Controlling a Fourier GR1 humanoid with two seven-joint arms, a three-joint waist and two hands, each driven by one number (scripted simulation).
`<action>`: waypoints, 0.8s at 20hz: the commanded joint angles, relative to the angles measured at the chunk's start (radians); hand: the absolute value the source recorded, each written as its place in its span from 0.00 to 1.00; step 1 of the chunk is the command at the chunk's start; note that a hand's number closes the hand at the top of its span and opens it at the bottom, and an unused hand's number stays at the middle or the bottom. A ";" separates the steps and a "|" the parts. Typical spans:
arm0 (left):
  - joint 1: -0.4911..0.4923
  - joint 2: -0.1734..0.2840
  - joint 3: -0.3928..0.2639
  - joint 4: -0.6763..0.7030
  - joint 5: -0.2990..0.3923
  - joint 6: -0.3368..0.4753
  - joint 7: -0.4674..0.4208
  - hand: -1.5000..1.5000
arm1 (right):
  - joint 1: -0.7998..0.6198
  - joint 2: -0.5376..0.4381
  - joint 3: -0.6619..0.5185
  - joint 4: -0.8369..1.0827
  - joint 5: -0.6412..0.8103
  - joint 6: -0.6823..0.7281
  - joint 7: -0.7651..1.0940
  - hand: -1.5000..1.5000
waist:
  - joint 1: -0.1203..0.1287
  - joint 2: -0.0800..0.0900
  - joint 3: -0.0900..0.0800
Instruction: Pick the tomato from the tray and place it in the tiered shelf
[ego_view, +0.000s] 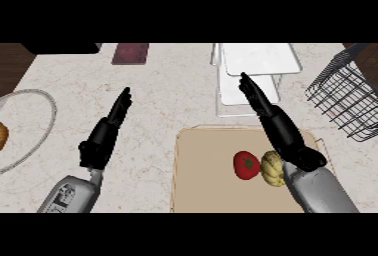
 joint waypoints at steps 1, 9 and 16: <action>0.005 0.014 0.025 -0.087 -0.007 0.012 0.060 0.50 | -0.047 -0.025 -0.101 0.049 -0.056 0.063 -0.049 1.00 | 0.013 0.036 -0.019; -0.012 0.070 0.184 -0.062 0.148 -0.026 0.200 0.50 | -0.072 -0.125 -0.329 0.222 -0.285 0.138 0.172 0.00 | 0.020 0.043 -0.018; 0.001 0.136 0.274 -0.065 0.207 -0.118 0.225 0.50 | -0.101 -0.201 -0.374 0.205 -0.462 0.486 0.108 0.00 | 0.010 0.036 -0.020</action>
